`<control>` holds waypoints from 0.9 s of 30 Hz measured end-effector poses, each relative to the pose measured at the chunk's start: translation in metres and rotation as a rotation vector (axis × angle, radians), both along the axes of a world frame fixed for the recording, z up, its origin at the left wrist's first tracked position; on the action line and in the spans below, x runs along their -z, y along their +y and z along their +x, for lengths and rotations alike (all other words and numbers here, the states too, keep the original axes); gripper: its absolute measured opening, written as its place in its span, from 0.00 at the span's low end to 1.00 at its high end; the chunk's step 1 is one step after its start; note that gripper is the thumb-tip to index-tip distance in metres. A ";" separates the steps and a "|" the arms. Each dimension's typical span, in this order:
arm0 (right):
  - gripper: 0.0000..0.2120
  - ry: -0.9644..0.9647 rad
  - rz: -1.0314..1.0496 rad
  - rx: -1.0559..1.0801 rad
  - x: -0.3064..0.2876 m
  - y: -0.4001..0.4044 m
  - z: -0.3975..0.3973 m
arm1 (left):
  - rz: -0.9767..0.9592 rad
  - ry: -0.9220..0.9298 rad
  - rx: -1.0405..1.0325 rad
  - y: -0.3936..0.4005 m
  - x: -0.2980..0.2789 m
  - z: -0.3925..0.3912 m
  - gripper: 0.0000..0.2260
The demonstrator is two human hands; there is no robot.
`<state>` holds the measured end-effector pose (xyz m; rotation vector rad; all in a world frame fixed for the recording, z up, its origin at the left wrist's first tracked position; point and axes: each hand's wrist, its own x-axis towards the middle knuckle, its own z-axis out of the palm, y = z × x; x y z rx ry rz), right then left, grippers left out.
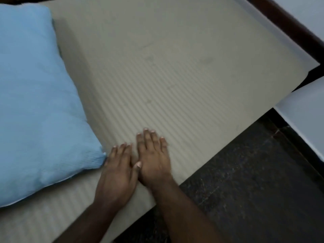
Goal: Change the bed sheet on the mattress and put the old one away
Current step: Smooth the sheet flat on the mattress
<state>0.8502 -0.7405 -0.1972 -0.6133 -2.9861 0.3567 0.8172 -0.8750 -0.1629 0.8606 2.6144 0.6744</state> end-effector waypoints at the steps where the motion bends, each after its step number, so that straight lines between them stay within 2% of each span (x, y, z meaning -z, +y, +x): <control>1: 0.32 -0.002 0.035 0.087 0.000 0.019 0.018 | -0.063 0.021 0.013 0.007 0.005 0.000 0.30; 5: 0.36 -0.158 0.098 0.519 -0.012 0.101 0.099 | -0.203 0.092 0.142 0.058 0.003 0.011 0.30; 7: 0.36 -0.157 0.069 0.620 -0.023 0.123 0.105 | -0.230 0.151 0.189 0.094 0.005 0.025 0.32; 9: 0.33 -0.030 0.076 0.472 -0.030 0.123 0.075 | -0.247 0.163 0.259 0.118 0.005 0.045 0.33; 11: 0.30 0.046 0.033 0.188 -0.028 0.115 0.027 | -0.225 0.150 0.383 0.125 0.006 0.063 0.31; 14: 0.30 -0.045 -0.004 -0.043 -0.007 0.128 -0.016 | -0.131 0.152 0.483 0.116 0.007 0.054 0.23; 16: 0.32 -0.054 0.083 0.027 0.006 0.169 -0.006 | -0.151 0.145 0.358 0.113 0.012 0.025 0.23; 19: 0.38 -0.170 0.202 0.374 0.000 0.255 0.052 | -0.299 0.139 -0.017 0.117 0.020 -0.037 0.30; 22: 0.40 -0.244 0.092 0.711 -0.023 0.312 0.091 | -0.401 0.101 -0.289 0.137 0.030 -0.082 0.38; 23: 0.39 -0.207 0.103 0.694 -0.028 0.312 0.086 | -0.418 0.103 -0.319 0.152 0.033 -0.082 0.40; 24: 0.37 -0.151 0.127 0.591 -0.030 0.302 0.071 | -0.426 0.138 -0.302 0.169 0.035 -0.074 0.40; 25: 0.35 -0.083 0.151 0.437 -0.028 0.285 0.049 | -0.412 0.182 -0.224 0.188 0.036 -0.058 0.39; 27: 0.32 0.056 0.120 0.120 -0.026 0.244 -0.004 | -0.326 0.258 0.062 0.221 0.034 -0.018 0.36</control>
